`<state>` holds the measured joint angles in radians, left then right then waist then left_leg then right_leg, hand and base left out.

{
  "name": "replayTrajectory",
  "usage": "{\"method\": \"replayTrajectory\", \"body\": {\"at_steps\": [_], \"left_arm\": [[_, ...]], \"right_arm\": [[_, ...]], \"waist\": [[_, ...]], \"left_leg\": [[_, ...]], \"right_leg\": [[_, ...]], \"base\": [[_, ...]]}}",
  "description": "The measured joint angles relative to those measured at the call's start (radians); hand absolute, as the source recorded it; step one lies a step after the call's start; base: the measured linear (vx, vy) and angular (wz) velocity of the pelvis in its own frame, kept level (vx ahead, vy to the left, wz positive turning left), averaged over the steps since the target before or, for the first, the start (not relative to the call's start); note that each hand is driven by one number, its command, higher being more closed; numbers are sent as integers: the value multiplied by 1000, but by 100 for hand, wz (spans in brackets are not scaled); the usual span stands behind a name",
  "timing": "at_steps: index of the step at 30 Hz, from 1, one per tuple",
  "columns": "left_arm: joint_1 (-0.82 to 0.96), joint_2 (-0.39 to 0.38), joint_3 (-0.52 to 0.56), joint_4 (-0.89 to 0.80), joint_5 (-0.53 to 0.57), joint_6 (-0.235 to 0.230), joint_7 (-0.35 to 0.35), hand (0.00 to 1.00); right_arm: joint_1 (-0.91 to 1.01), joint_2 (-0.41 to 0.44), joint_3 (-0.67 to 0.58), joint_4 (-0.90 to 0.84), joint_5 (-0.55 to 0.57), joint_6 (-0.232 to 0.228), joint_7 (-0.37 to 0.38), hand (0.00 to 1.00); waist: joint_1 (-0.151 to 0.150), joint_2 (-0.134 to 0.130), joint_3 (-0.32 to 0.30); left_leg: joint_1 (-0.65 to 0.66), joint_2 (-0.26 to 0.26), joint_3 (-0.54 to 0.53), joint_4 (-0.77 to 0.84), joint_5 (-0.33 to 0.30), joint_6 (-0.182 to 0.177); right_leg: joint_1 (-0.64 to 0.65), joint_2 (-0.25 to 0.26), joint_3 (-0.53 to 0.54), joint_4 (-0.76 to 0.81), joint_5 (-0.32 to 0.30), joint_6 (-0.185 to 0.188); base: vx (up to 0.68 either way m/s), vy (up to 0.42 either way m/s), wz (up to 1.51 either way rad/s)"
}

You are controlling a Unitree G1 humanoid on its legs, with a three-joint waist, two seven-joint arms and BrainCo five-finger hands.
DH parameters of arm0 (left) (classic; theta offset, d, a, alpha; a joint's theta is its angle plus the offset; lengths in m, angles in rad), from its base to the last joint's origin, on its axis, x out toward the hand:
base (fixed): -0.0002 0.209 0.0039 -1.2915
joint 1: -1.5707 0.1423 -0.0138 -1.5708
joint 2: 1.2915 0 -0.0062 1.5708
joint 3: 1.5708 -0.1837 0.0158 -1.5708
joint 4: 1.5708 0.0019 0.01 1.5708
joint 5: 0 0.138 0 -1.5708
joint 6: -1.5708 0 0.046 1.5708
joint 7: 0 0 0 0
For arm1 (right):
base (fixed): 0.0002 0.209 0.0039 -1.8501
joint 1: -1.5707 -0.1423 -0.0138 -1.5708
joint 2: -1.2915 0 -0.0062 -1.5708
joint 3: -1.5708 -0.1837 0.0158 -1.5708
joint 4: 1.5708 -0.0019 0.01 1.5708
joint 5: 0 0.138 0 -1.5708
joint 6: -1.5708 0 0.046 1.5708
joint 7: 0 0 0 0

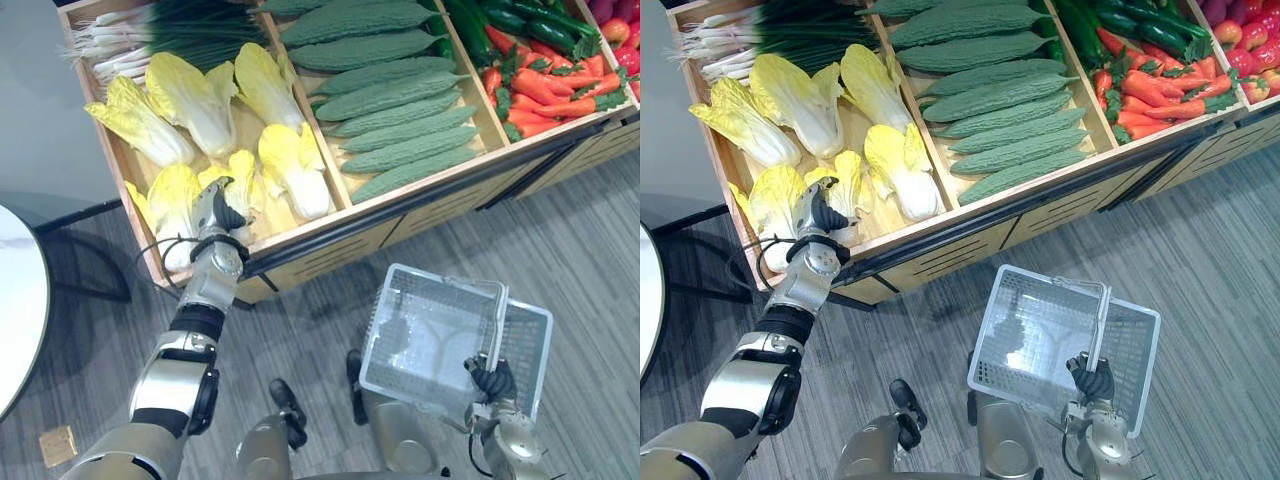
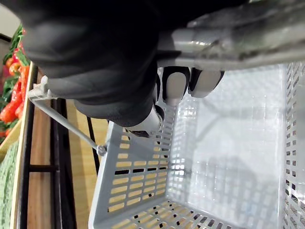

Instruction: Pick vegetable in the basket

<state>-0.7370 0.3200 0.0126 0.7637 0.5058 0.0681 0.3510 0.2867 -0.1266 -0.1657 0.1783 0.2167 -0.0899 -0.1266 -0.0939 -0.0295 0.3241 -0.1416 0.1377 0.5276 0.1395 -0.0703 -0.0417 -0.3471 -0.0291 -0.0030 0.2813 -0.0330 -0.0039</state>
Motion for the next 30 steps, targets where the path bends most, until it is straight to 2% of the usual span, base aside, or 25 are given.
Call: {"method": "replayTrajectory", "body": {"at_steps": [7,14,21,25,27,30], "left_arm": [[70,-3,0,-122,-43,-9,4,100],[246,-28,28,-400,-64,-10,54,100],[378,-62,79,-572,-62,-13,107,100],[433,-91,108,-690,-61,-20,137,100],[470,-131,116,-757,-63,-37,148,100],[552,-198,114,-880,-116,-93,153,100]], "right_arm": [[7,0,-36,-47,-2,-2,-4,100],[7,2,-61,-27,-23,-2,-4,100],[5,2,-74,37,-32,-2,-4,100],[18,2,-98,44,-37,-1,-4,100],[26,2,-121,44,-41,0,-4,100],[24,3,-140,36,-41,0,-7,100]], "waist": [[0,7,5],[-1,18,10],[1,23,8],[-1,46,-11],[-2,59,-19],[0,57,-28]], "left_leg": [[23,-2,-9,-9,0,0],[62,-19,-38,-38,11,11],[98,-44,-62,-72,24,12],[110,-53,-70,-97,37,22],[124,-56,-75,-104,39,23],[152,-53,-80,-99,38,23]], "right_leg": [[29,0,-7,-11,-1,1],[59,-5,-7,-12,-8,11],[83,-7,-5,-8,-11,13],[86,-13,-4,-7,-11,14],[100,-16,-9,-7,-13,17],[118,-12,-1,14,-27,24]], "base": [[23,-14,2],[0,0,0],[-16,-7,3],[-9,-15,3],[30,-21,9],[-1,-29,-3]]}}
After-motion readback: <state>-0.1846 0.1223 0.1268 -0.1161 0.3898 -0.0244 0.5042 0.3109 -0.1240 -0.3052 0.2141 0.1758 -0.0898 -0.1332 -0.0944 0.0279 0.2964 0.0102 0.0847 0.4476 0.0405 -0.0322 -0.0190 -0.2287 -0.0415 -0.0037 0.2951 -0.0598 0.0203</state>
